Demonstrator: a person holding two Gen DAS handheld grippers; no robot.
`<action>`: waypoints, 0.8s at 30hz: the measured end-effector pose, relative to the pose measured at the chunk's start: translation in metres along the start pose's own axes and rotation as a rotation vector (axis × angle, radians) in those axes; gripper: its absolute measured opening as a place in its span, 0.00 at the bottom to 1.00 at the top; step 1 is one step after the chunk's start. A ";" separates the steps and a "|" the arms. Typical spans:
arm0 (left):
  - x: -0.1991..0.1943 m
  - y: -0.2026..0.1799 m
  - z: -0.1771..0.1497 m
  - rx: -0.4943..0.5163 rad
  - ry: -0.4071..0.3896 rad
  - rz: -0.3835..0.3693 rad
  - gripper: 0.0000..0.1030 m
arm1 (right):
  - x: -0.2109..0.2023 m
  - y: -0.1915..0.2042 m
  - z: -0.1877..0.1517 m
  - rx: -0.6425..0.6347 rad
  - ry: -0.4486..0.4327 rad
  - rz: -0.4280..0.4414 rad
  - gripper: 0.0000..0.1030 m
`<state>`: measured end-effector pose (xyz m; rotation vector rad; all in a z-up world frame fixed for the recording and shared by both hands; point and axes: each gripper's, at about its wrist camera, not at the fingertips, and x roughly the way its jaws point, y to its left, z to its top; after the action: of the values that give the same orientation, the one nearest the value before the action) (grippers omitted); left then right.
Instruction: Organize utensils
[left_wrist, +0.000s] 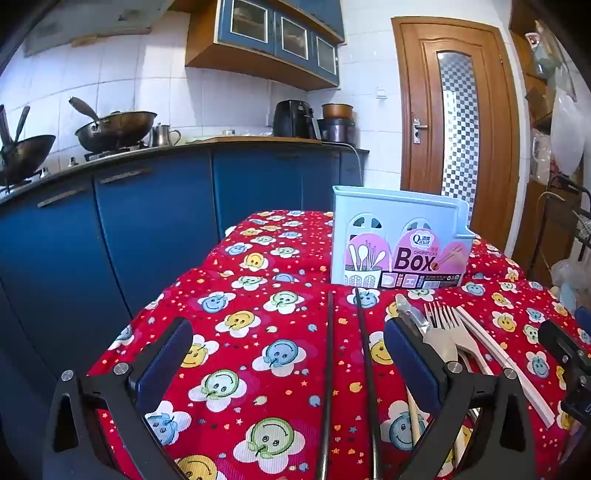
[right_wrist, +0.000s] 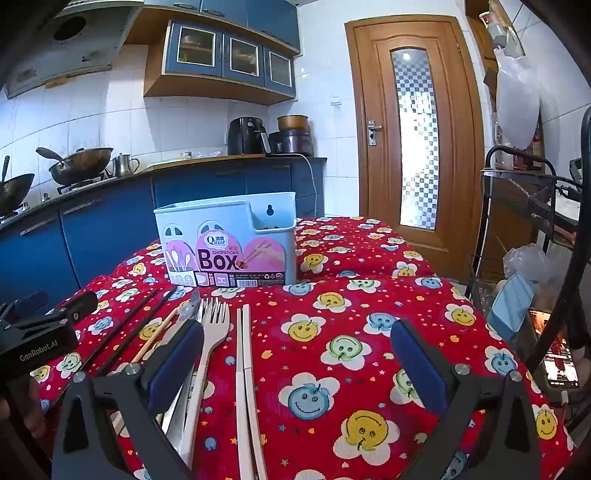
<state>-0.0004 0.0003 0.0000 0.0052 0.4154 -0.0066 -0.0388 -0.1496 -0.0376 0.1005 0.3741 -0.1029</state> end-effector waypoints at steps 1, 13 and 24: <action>0.000 0.000 0.000 0.000 0.001 -0.003 1.00 | 0.000 0.000 0.000 0.001 -0.004 0.003 1.00; 0.000 -0.002 -0.001 0.014 0.001 0.006 1.00 | 0.000 0.000 0.000 0.004 -0.010 0.004 1.00; 0.000 -0.002 0.000 0.008 0.007 0.001 1.00 | 0.000 -0.001 0.000 0.004 -0.009 0.004 1.00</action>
<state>-0.0008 -0.0013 -0.0003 0.0132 0.4226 -0.0073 -0.0390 -0.1501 -0.0379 0.1052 0.3644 -0.1000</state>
